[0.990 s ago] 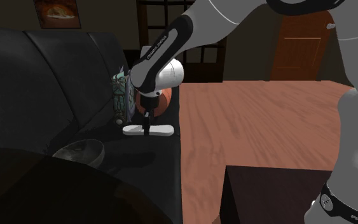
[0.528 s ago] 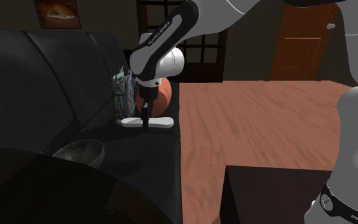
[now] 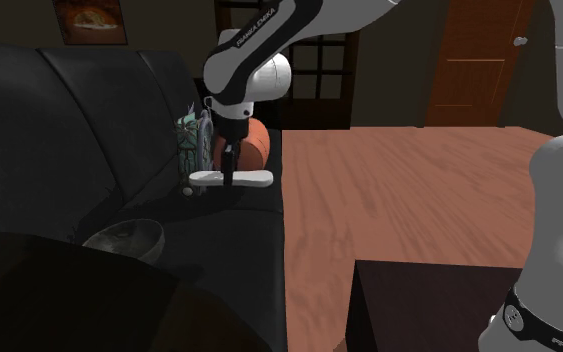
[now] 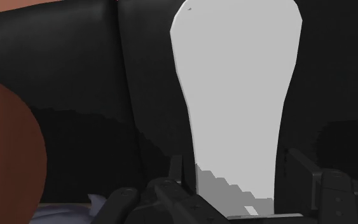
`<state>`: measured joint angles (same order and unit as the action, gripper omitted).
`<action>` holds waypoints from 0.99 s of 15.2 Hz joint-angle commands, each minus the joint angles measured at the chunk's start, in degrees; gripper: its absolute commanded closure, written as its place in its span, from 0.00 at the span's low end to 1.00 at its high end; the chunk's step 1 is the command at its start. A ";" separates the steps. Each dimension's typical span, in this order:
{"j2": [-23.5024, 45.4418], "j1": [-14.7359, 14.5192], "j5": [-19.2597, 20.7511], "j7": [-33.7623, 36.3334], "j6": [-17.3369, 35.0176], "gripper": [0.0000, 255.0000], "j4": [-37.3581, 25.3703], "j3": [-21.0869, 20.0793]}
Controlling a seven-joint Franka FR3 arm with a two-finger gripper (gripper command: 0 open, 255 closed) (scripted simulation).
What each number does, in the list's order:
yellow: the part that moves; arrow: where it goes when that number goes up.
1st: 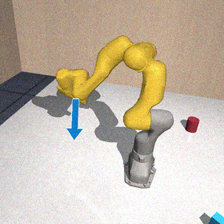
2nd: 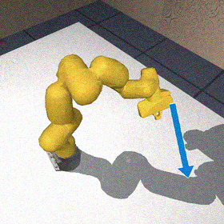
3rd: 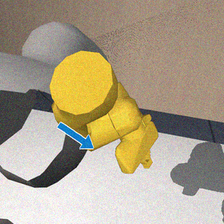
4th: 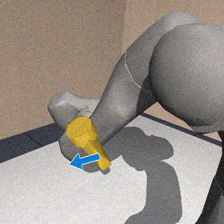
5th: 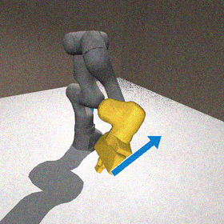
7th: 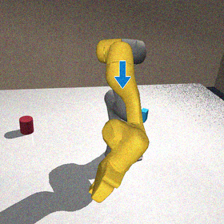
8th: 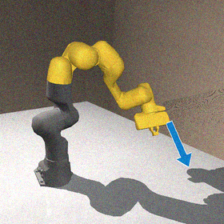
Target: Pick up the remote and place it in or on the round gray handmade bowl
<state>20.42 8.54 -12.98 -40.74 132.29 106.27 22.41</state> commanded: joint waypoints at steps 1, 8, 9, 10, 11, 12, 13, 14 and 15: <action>-0.75 -0.19 0.53 0.45 -1.38 1.00 -0.70 0.22; 1.28 -2.98 1.31 5.58 -4.24 1.00 -5.84 -0.91; 2.11 -3.60 1.36 6.73 -4.70 1.00 -7.15 -1.24; 2.98 -4.19 1.39 7.86 -5.19 1.00 -8.55 -1.56; 3.90 -4.77 1.42 8.98 -5.72 1.00 -10.03 -1.88; 4.87 -5.32 1.44 10.08 -6.29 1.00 -11.60 -2.19; 5.90 -5.86 1.45 11.16 -6.91 1.00 -13.26 -2.48; 6.98 -6.37 1.45 12.23 -7.57 1.00 -15.02 -2.78; 8.12 -6.85 1.46 13.29 -8.28 1.00 -16.89 -3.07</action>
<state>27.25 1.92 -11.40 -28.26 124.63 91.33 19.61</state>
